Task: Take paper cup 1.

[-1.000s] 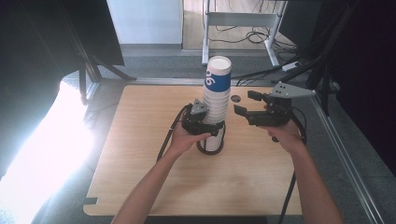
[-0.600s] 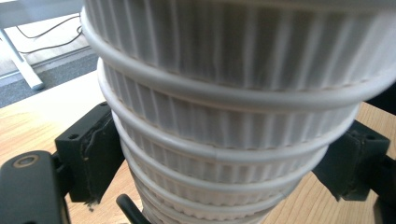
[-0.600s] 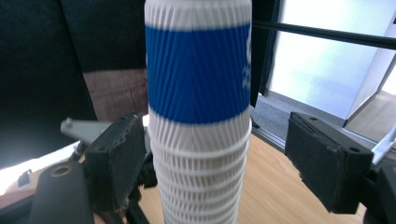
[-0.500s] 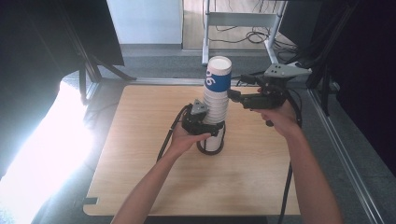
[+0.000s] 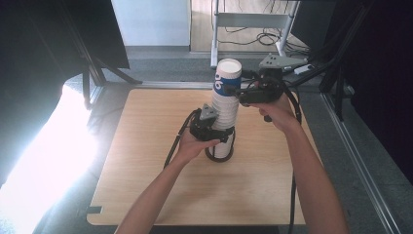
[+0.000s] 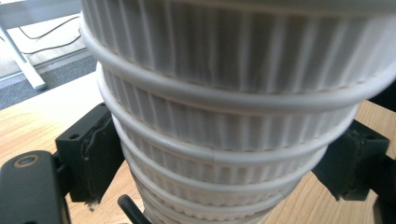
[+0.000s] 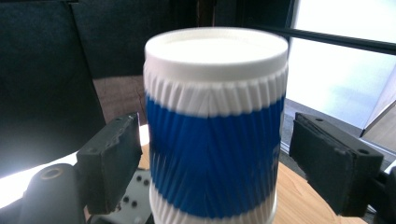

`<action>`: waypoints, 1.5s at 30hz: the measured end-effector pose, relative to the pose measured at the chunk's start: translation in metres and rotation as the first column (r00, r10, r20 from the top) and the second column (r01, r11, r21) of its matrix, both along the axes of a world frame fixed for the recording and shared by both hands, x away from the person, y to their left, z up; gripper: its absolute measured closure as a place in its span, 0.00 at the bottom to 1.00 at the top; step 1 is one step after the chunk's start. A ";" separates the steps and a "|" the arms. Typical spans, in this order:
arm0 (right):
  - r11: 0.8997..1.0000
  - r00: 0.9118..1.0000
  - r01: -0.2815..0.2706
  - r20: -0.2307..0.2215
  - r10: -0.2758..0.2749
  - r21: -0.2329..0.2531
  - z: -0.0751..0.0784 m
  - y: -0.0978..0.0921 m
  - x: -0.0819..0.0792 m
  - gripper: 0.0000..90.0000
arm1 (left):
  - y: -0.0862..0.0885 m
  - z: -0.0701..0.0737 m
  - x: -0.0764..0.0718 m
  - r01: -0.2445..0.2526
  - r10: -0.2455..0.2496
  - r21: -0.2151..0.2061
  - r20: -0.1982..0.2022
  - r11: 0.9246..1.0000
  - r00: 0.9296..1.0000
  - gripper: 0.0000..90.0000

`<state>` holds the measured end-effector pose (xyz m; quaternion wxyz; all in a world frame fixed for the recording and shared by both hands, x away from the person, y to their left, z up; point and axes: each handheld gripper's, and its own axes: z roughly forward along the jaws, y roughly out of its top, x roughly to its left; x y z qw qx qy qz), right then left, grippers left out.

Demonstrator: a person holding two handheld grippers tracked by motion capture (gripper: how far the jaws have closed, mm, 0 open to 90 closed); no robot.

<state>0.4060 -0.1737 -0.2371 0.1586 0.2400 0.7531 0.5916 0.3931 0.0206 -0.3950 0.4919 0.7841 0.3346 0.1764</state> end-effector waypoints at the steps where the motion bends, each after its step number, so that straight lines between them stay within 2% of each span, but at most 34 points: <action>1: 1.000 1.000 0.000 0.000 0.000 0.000 0.000 0.000 0.000 0.19 | 0.000 0.000 0.000 0.000 0.000 0.000 0.000 1.000 1.000 0.14; 3: 1.000 1.000 -0.013 -0.013 0.013 0.011 0.004 0.004 0.004 0.19 | 0.000 0.000 0.000 0.002 -0.002 -0.004 -0.005 1.000 1.000 0.14; 9: 1.000 1.000 -0.018 -0.010 0.018 0.003 0.008 0.015 0.008 0.22 | 0.000 0.000 0.000 0.002 -0.002 0.000 -0.002 1.000 1.000 0.14; 11: 1.000 1.000 -0.008 0.004 0.008 -0.008 0.009 0.018 0.009 0.28 | 0.001 0.000 0.000 0.000 0.000 0.000 -0.003 1.000 1.000 0.14; 17: 1.000 1.000 0.005 0.010 -0.005 0.004 0.010 0.018 0.009 0.29 | 0.001 0.000 0.000 0.002 -0.002 -0.003 -0.001 1.000 1.000 0.14; 20: 0.999 0.999 0.013 0.032 -0.014 0.045 0.017 0.014 0.005 0.30 | 0.000 0.000 -0.001 0.002 -0.002 -0.001 0.000 1.000 1.000 0.14; 24: 0.999 0.998 0.018 0.052 -0.020 0.047 0.024 0.012 0.001 0.30 | 0.000 0.000 -0.001 0.007 -0.007 0.011 0.002 1.000 1.000 0.14; 26: 0.997 0.997 0.020 0.073 -0.025 0.074 0.035 0.008 -0.004 0.30 | 0.000 0.000 -0.001 0.009 -0.009 0.012 0.002 1.000 1.000 0.14; 35: 0.996 0.993 0.026 0.113 -0.036 0.091 0.057 0.005 -0.014 0.31 | 0.000 0.000 -0.001 0.005 -0.005 0.008 -0.002 1.000 1.000 0.14; 41: 0.993 0.989 0.028 0.140 -0.045 0.118 0.072 -0.007 -0.025 0.31 | 0.000 0.000 -0.001 0.000 0.000 0.007 -0.001 1.000 1.000 0.14; 45: 0.992 0.986 0.034 0.155 -0.053 0.121 0.075 -0.019 -0.032 0.31 | 0.000 0.000 -0.002 -0.006 0.006 0.009 0.003 1.000 1.000 0.14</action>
